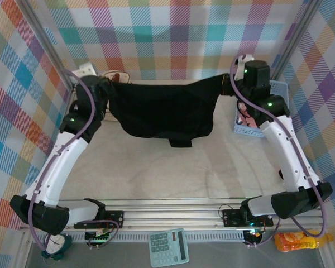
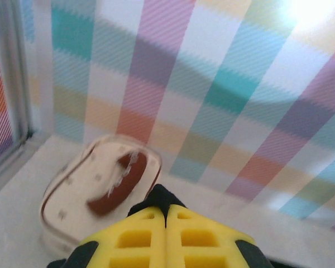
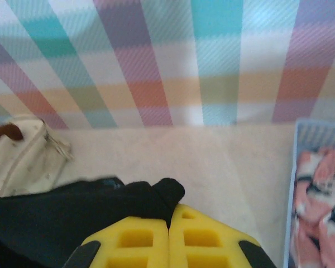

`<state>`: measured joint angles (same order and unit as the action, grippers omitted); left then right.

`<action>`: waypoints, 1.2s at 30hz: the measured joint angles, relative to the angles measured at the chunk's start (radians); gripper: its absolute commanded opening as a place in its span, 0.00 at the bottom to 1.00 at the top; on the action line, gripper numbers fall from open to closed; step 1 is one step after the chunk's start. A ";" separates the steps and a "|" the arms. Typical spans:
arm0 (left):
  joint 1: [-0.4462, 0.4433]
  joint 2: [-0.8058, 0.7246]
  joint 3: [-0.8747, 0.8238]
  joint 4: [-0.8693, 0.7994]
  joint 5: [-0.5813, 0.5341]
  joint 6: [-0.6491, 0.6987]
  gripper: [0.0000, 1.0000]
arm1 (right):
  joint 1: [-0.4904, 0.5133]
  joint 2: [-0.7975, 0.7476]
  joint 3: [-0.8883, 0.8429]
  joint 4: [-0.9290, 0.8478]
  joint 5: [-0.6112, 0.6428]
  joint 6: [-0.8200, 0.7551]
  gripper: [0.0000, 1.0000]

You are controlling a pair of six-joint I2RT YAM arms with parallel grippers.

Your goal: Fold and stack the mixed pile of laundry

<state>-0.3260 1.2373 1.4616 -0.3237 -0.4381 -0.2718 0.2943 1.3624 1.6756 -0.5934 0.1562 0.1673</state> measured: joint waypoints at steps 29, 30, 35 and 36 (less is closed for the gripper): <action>0.055 0.720 1.276 -0.328 0.311 0.132 0.00 | -0.219 0.377 0.840 0.000 -0.329 -0.016 0.00; 0.056 0.698 1.262 -0.324 0.315 0.132 0.00 | -0.224 0.342 0.814 0.022 -0.338 -0.018 0.00; 0.056 0.467 0.956 -0.253 0.356 0.135 0.00 | -0.232 0.099 0.561 0.108 -0.380 -0.026 0.00; 0.056 0.381 0.817 -0.211 0.366 0.135 0.00 | -0.234 0.027 0.464 0.135 -0.397 -0.023 0.00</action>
<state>-0.2703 1.6184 2.2787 -0.5350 -0.0719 -0.1368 0.0601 1.3895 2.1395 -0.4587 -0.2409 0.1444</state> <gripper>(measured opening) 0.047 0.060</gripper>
